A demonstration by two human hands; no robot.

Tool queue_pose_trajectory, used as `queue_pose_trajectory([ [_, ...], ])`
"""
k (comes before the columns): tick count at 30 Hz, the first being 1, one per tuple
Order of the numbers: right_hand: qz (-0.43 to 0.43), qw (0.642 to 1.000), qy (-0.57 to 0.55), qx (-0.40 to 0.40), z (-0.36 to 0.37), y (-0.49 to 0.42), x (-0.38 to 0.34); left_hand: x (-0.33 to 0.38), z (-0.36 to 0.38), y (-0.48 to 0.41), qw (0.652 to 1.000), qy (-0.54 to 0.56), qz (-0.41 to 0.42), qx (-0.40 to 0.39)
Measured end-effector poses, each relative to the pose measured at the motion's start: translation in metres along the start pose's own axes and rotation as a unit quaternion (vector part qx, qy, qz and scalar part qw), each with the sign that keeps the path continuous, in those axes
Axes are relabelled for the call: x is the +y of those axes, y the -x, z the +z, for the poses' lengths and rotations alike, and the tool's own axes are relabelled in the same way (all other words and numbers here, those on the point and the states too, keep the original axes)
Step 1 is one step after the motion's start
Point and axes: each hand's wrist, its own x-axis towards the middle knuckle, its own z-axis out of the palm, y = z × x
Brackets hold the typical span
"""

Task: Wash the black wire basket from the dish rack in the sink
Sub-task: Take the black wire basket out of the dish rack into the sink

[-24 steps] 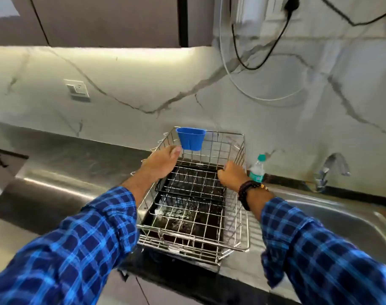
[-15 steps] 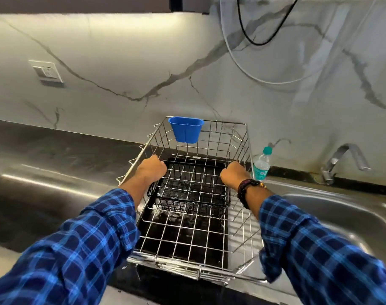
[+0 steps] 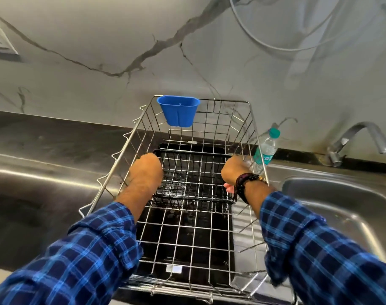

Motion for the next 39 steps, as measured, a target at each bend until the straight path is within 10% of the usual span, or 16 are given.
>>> queue_pose_trajectory([
  [17,-0.208,0.972,0.021,0.105,-0.153,0.057,-0.029,0.046,-0.157,0.003,0.976,0.156,0.064,0.136],
  [39,-0.080,0.992,-0.093,0.040,-0.403,-0.023,0.323,0.393,-0.006,0.210,0.987,0.099,0.124,0.006],
])
